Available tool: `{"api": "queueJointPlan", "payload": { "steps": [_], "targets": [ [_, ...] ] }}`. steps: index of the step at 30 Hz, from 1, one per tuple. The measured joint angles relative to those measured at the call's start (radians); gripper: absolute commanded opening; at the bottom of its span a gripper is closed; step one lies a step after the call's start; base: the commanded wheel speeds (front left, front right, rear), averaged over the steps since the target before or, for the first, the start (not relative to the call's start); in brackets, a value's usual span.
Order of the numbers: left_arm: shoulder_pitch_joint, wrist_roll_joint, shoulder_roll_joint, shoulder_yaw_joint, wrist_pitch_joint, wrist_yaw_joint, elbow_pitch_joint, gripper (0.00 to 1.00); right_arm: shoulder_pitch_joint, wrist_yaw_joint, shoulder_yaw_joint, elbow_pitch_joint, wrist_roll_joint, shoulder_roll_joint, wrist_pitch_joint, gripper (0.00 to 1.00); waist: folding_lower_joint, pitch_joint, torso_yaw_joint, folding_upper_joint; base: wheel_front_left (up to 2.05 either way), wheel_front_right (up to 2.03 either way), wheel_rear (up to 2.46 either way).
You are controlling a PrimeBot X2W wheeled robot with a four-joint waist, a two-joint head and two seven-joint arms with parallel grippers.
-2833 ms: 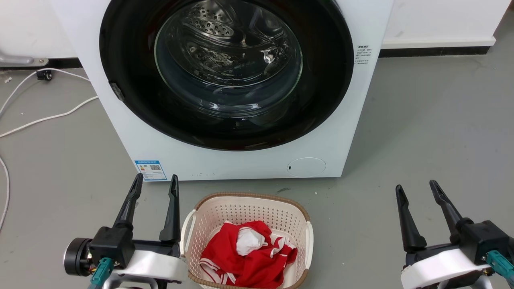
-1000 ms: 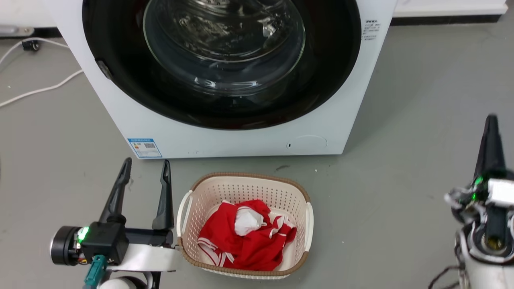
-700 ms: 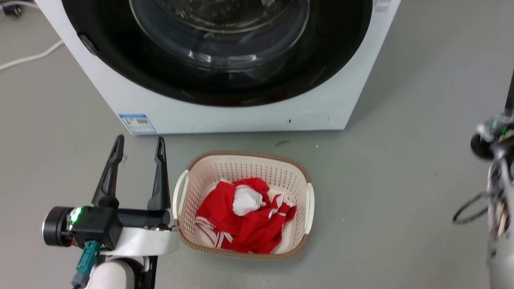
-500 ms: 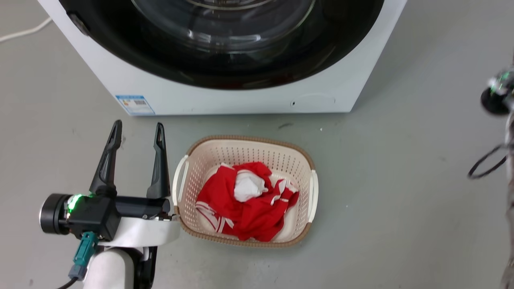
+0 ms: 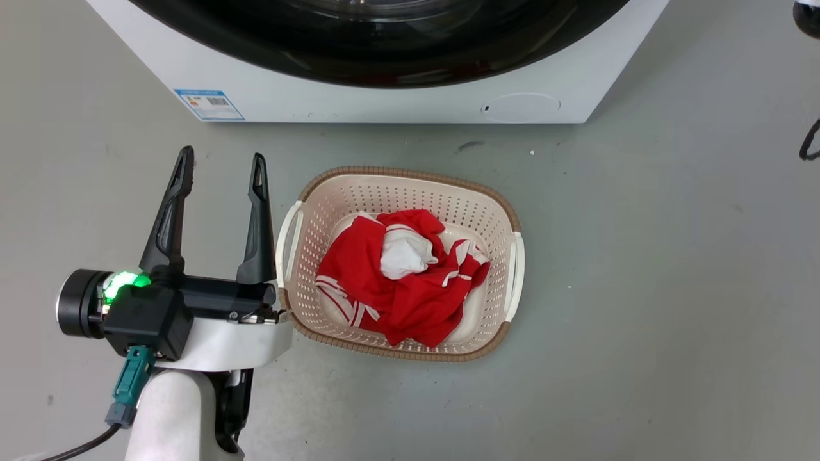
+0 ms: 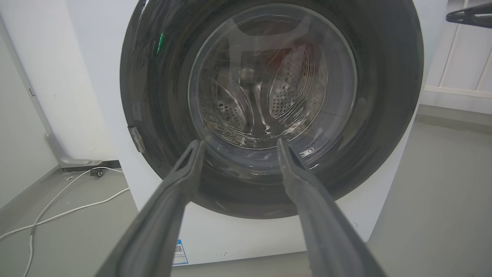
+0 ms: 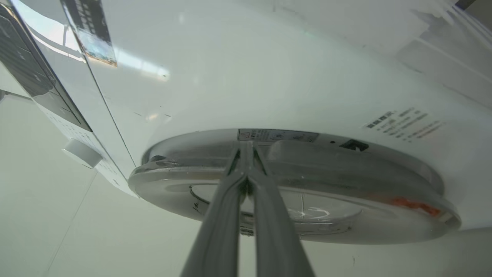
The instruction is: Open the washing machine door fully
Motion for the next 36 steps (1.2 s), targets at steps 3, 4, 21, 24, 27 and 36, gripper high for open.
{"api": "queueJointPlan", "payload": {
  "steps": [3,4,21,24,27,36],
  "targets": [
    [-0.009,0.004,0.001,-0.003,0.000,-0.003,0.006,1.00,-0.045,0.000,0.030,0.035,-0.026,0.004,0.032,0.00,-0.0001,0.017,0.005,0.0000,0.00,0.00,0.00],
    [-0.010,0.004,0.001,-0.005,0.000,-0.003,0.006,1.00,-0.060,0.000,0.039,0.047,-0.039,0.005,0.032,0.00,-0.0001,0.023,0.006,0.0000,0.00,0.00,0.00],
    [-0.047,0.010,0.003,-0.035,0.000,-0.006,0.005,1.00,-0.192,0.000,0.051,0.124,-0.059,0.044,0.094,0.00,-0.0001,0.086,0.029,0.0000,0.00,0.00,0.00],
    [-0.047,0.009,0.003,-0.035,0.000,-0.001,0.009,1.00,-0.193,0.000,0.056,0.114,-0.059,0.049,0.111,0.00,-0.0001,0.087,0.028,0.0000,0.00,0.00,0.00],
    [-0.047,0.009,0.003,-0.038,0.000,0.001,0.012,1.00,-0.193,0.000,0.060,0.121,-0.061,0.058,0.120,0.00,0.0000,0.084,0.027,0.0000,0.00,0.00,0.00],
    [-0.047,0.007,0.002,-0.041,0.000,0.005,0.024,1.00,-0.154,0.000,0.085,0.081,-0.055,0.062,0.249,0.00,-0.0002,0.053,0.023,0.0000,0.00,0.00,0.00]
  ]
}}
